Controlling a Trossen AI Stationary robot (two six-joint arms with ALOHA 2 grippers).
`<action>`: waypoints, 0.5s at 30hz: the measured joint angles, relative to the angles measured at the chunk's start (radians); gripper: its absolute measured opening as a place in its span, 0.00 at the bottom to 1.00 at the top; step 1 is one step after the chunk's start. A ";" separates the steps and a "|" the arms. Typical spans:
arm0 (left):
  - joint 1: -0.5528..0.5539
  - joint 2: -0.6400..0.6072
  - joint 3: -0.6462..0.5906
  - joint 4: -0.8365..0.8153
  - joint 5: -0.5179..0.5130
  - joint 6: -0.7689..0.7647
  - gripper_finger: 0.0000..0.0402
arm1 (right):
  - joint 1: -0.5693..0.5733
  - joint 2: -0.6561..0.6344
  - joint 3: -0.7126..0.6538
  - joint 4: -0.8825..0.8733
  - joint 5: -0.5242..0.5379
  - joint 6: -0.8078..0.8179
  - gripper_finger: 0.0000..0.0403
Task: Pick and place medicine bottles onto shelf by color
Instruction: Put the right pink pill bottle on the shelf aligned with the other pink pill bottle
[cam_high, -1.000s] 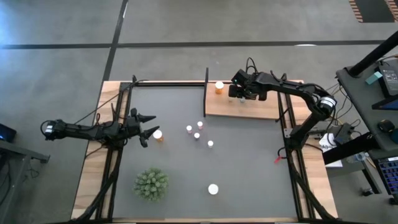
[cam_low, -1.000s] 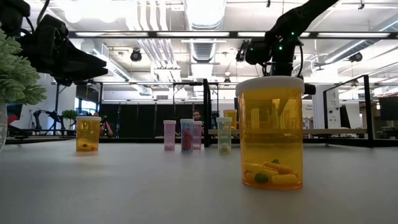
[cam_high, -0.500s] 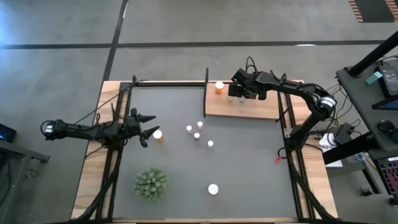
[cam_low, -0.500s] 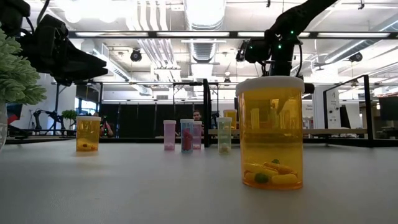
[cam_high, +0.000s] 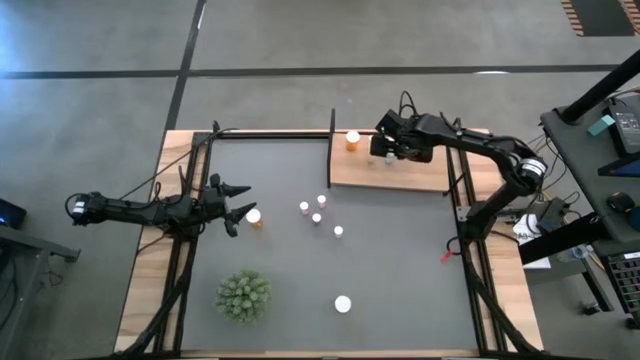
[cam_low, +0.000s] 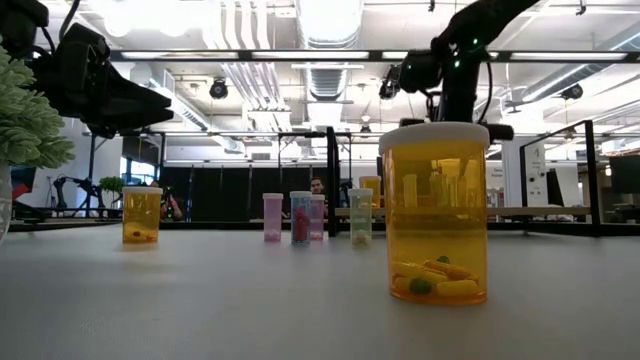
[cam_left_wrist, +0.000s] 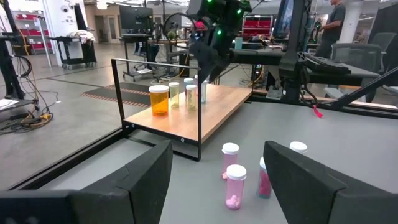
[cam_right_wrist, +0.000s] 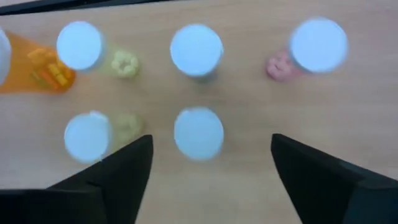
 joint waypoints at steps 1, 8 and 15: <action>0.000 0.000 0.000 0.000 0.000 0.000 0.59 | 0.007 -0.011 0.001 -0.014 -0.001 0.014 0.81; 0.000 0.000 0.000 0.000 0.000 0.000 0.59 | 0.108 -0.114 0.003 -0.101 0.006 0.088 0.87; 0.000 0.000 0.000 0.000 0.000 0.000 0.59 | 0.324 -0.141 0.002 -0.116 0.119 0.244 0.87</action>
